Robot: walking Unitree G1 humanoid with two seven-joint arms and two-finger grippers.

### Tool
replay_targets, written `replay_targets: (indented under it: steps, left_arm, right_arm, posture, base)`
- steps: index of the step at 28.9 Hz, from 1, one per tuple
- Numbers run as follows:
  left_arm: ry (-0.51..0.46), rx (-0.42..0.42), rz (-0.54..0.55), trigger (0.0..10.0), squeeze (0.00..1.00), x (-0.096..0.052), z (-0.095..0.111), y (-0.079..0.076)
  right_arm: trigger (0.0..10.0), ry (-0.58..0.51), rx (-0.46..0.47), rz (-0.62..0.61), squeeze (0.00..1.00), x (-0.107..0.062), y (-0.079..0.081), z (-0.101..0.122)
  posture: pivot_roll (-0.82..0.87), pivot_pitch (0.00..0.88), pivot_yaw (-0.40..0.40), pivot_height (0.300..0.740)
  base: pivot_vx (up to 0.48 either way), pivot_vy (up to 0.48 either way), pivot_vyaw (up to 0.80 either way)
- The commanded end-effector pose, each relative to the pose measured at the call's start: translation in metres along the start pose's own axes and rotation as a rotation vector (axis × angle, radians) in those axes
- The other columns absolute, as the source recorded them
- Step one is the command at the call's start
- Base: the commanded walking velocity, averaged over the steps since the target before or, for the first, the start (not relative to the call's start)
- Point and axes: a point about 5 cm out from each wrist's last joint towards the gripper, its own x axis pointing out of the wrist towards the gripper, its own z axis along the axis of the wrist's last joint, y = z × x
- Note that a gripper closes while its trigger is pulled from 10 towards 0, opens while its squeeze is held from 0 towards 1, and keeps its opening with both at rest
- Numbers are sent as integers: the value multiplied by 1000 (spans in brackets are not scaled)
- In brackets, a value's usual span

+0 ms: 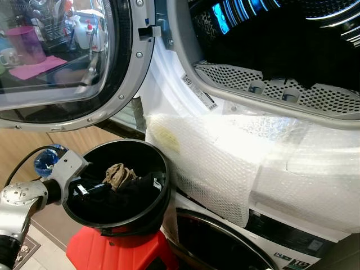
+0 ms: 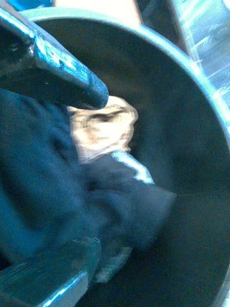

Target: Clothes washing

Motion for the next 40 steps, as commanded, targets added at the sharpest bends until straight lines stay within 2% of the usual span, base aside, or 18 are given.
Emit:
replay_targets:
  steps: [1, 2, 3, 8, 12, 17, 21, 22, 25, 26, 27, 28, 29, 31, 33, 36, 37, 40]
  left_arm:
    - [35, 26, -14, 10000, 0, -6, -2, 5]
    - [54, 36, -13, 10000, 737, -8, -4, 7]
    - [70, 41, -17, 10000, 1000, -12, -5, 9]
    - [129, 56, -42, 10000, 1000, -26, -8, 14]
    - [148, 71, -36, 10000, 1000, -32, -8, 18]
    - [219, 150, 38, 10000, 1000, -48, -6, 35]
    - [248, 171, 44, 10000, 1000, -51, -8, 36]
    - [269, 189, 65, 10000, 1000, -52, -11, 37]
    - [249, 213, 166, 10000, 1000, -48, -12, 40]
    - [195, 176, 228, 10000, 855, -44, -10, 42]
    - [195, 176, 228, 10000, 855, -44, -10, 42]
    - [128, 123, 303, 10000, 0, -40, -5, 44]
    - [128, 123, 303, 10000, 0, -40, -5, 44]
    - [25, 45, 283, 10000, 0, -32, 1, 38]
    - [32, 60, 225, 10000, 0, -32, 1, 34]
    - [74, 76, 223, 10000, 0, -37, -2, 39]
    - [91, 30, 279, 10000, 0, -40, -4, 47]
    - [86, -18, 310, 10000, 0, -38, -6, 49]
  right_arm:
    - [10000, 13, -7, -15, 0, -1, -7, -3]
    - [10000, 12, -8, -21, 0, -1, -9, -2]
    - [10000, 10, -9, -27, 0, -2, -13, -1]
    - [10000, -1, -11, -51, 0, -3, -24, 4]
    - [10000, -4, -16, -55, 0, -3, -27, 6]
    - [10000, -7, -25, -58, 0, -3, -30, 8]
    - [10000, -6, -28, -56, 0, -3, -30, 9]
    - [10000, -6, -38, -50, 0, -3, -28, 9]
    - [10000, -4, -53, -42, 0, -2, -26, 10]
    - [10000, -6, -58, -37, 0, -2, -25, 11]
    - [10000, -6, -58, -37, 0, -2, -25, 11]
    - [10000, -7, -61, -34, 0, -2, -24, 11]
    - [10000, -7, -61, -34, 0, -2, -24, 11]
    - [10000, -8, -68, -33, 0, -2, -24, 12]
    - [10000, -6, -70, -36, 0, -2, -25, 11]
    - [10000, -3, -71, -37, 0, -3, -26, 10]
    - [10000, 5, -75, -39, 0, -3, -27, 8]
    - [10000, 12, -78, -38, 0, -3, -26, 5]
  posture:
    - [59, 114, -15, 740]
    - [52, 120, -22, 740]
    - [40, 129, -30, 740]
    - [21, 136, -47, 740]
    - [19, 131, -57, 740]
    - [27, 125, -74, 740]
    - [33, 122, -78, 740]
    - [34, 119, -81, 740]
    - [36, 115, -82, 740]
    - [36, 112, -83, 740]
    - [36, 112, -83, 740]
    - [34, 109, -83, 740]
    - [34, 109, -83, 740]
    - [32, 103, -85, 740]
    - [28, 97, -81, 740]
    - [29, 93, -77, 740]
    - [29, 93, -77, 740]
    - [35, 90, -72, 740]
  base:
    - [0, 0, 0]
    - [0, 0, 0]
    - [0, 0, 0]
    - [0, 0, 0]
    - [0, 0, 0]
    - [0, 0, 0]
    - [0, 0, 0]
    - [0, 0, 0]
    - [0, 0, 0]
    - [0, 0, 0]
    - [0, 0, 0]
    - [0, 0, 0]
    - [0, 0, 0]
    - [0, 0, 0]
    - [0, 0, 0]
    - [0, 0, 0]
    - [0, 0, 0]
    - [0, 0, 0]
